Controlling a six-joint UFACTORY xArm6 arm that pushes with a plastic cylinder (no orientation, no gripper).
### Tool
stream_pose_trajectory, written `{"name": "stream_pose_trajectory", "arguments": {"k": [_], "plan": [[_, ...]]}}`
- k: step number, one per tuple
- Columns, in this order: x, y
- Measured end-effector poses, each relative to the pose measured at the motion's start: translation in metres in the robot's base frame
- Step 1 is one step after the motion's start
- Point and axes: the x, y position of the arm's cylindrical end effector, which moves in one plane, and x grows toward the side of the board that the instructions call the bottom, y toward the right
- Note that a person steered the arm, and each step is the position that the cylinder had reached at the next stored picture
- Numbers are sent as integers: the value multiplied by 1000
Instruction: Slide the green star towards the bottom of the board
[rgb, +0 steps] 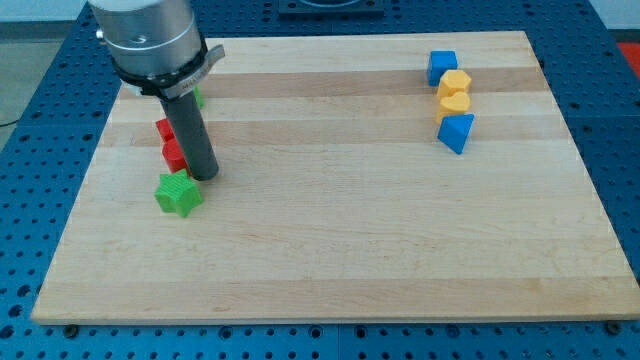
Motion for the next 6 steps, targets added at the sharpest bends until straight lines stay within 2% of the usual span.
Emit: {"name": "stream_pose_trajectory", "arguments": {"k": [1, 3, 6], "plan": [[9, -7], [57, -7], [77, -36]]}}
